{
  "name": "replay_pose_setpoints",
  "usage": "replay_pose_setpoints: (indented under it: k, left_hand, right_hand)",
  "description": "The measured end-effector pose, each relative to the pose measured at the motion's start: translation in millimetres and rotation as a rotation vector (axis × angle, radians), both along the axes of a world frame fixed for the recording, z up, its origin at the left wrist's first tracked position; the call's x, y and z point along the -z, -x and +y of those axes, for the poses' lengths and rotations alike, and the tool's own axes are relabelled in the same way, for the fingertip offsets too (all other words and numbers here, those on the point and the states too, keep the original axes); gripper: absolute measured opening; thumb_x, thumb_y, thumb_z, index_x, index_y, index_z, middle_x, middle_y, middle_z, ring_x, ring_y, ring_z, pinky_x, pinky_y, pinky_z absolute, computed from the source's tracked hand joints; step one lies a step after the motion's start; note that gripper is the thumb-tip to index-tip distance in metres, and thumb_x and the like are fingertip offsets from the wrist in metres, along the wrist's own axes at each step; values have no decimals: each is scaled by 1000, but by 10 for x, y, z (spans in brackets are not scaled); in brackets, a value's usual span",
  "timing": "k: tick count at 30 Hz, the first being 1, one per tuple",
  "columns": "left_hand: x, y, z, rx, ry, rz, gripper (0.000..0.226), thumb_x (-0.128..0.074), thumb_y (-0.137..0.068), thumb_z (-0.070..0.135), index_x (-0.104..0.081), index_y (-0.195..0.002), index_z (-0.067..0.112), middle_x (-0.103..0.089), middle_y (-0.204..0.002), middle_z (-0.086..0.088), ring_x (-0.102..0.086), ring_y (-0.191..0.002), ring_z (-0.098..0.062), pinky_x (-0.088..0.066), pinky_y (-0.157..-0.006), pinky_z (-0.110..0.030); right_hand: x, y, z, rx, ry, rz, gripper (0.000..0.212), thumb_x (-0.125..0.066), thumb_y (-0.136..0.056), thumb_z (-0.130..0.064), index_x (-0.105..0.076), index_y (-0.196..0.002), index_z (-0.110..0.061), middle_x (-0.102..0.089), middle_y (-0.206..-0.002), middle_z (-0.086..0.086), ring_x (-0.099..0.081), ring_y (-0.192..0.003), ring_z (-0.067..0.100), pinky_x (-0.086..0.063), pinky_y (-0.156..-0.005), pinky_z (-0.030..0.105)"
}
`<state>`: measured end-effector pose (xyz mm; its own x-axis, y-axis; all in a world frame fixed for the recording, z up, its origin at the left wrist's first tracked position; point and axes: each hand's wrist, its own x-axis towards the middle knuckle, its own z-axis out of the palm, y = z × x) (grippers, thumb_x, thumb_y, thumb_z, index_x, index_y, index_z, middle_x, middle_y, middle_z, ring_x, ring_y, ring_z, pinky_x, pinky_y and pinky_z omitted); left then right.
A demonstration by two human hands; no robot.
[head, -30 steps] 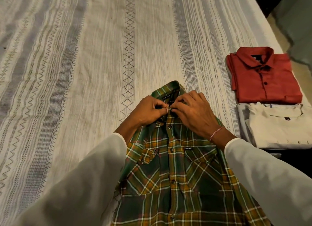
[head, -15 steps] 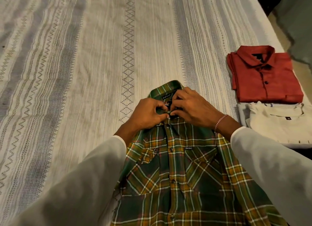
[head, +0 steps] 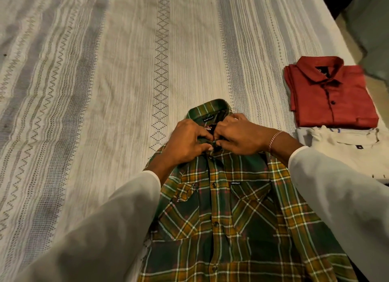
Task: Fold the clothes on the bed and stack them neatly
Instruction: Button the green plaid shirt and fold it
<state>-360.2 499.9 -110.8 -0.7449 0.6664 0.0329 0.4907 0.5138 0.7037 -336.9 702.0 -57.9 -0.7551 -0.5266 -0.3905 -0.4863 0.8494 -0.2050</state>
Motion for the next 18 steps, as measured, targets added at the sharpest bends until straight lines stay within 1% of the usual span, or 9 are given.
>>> replay_pose_setpoints:
  k: [3,5,7,9,10,13,15,17,18]
  left_hand:
    - [-42,7,-38,10,-52,-105,21,-81,-71,33,-82,-90,25,-75,-79,12,-68,-70,-7,-54,-70,-35]
    - [-71,31,-60,51,-46,-127,20,-84,-70,34,-83,-88,25,-73,-75,13,-65,-67,-8,-49,-66,-31]
    - [-93,30,-49,118,0,-95,20,-85,-68,38,-82,-87,31,-73,-75,16,-64,-67,-6,-42,-74,-28]
    - [-77,-10,-45,149,43,-90,23,-85,-67,42,-81,-89,35,-73,-79,20,-63,-74,-2,-38,-85,-30]
    - [-59,-41,-46,138,35,-117,24,-86,-67,42,-81,-89,35,-73,-80,20,-63,-74,-2,-38,-85,-31]
    - [-108,-138,-64,-6,-40,-188,24,-92,-66,34,-82,-87,28,-73,-78,14,-65,-72,-8,-51,-74,-36]
    - [-218,-175,-107,-113,-10,-171,33,-93,-64,39,-81,-92,26,-71,-84,16,-64,-79,0,-56,-77,-33]
    - [-308,-224,-143,-227,-8,-177,41,-88,-67,53,-79,-96,26,-71,-87,17,-64,-83,4,-55,-79,-25]
    - [-348,-256,-133,-331,-55,-181,39,-83,-71,58,-79,-92,25,-72,-85,16,-66,-80,3,-56,-76,-23]
  right_hand:
    - [-10,-67,-69,-14,-66,144,27,-46,-101,-42,-59,-111,-21,-61,-108,-2,-52,-113,20,-17,-117,49]
    - [-22,-103,-75,2,-36,155,27,-46,-102,-43,-60,-113,-24,-65,-111,-4,-53,-115,19,-15,-117,47]
    - [-25,-114,-50,25,21,162,26,-53,-99,-49,-62,-110,-27,-66,-110,-6,-54,-114,17,-18,-115,45]
    - [-15,-115,-6,94,100,185,34,-62,-88,-59,-62,-102,-29,-63,-103,-9,-52,-108,16,-25,-107,41]
    - [-19,-111,21,116,125,189,37,-66,-83,-64,-61,-98,-30,-60,-99,-11,-50,-104,15,-27,-102,39]
    - [-17,-121,94,85,91,159,42,-73,-72,-68,-60,-93,-34,-53,-94,-14,-45,-97,12,-30,-94,37]
    - [-21,-175,158,124,152,124,49,-69,-67,-78,-61,-90,-35,-54,-92,-15,-48,-93,11,-34,-85,36]
    - [-63,-260,204,318,361,87,58,-59,-69,-86,-70,-87,-32,-60,-85,-15,-55,-82,10,-42,-74,36]
    - [-72,-305,205,484,490,92,57,-55,-78,-82,-75,-87,-30,-62,-77,-16,-57,-74,7,-46,-68,37]
